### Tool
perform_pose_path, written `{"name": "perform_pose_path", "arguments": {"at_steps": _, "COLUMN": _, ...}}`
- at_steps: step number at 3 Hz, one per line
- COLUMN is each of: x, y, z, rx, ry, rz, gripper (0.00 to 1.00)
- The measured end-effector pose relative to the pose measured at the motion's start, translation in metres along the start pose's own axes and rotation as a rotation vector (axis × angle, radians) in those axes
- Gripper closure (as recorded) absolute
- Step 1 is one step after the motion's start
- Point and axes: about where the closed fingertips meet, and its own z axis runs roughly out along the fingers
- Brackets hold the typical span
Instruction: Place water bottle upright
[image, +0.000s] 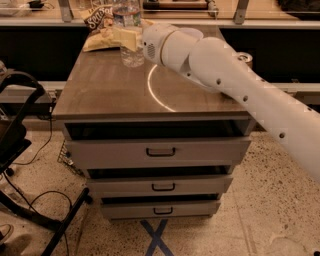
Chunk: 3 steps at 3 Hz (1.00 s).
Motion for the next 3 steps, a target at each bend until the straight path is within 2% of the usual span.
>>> {"name": "perform_pose_path", "arguments": {"at_steps": 1, "x": -0.01, "y": 0.006, "z": 0.016, "rx": -0.003, "ry": -0.051, "rz": 0.009, "gripper": 1.0}}
{"name": "perform_pose_path", "arguments": {"at_steps": 2, "x": -0.01, "y": 0.006, "z": 0.016, "rx": -0.003, "ry": -0.051, "rz": 0.009, "gripper": 1.0}}
{"name": "perform_pose_path", "arguments": {"at_steps": 3, "x": 0.002, "y": 0.008, "z": 0.01, "rx": 0.017, "ry": -0.07, "rz": 0.02, "gripper": 1.0}}
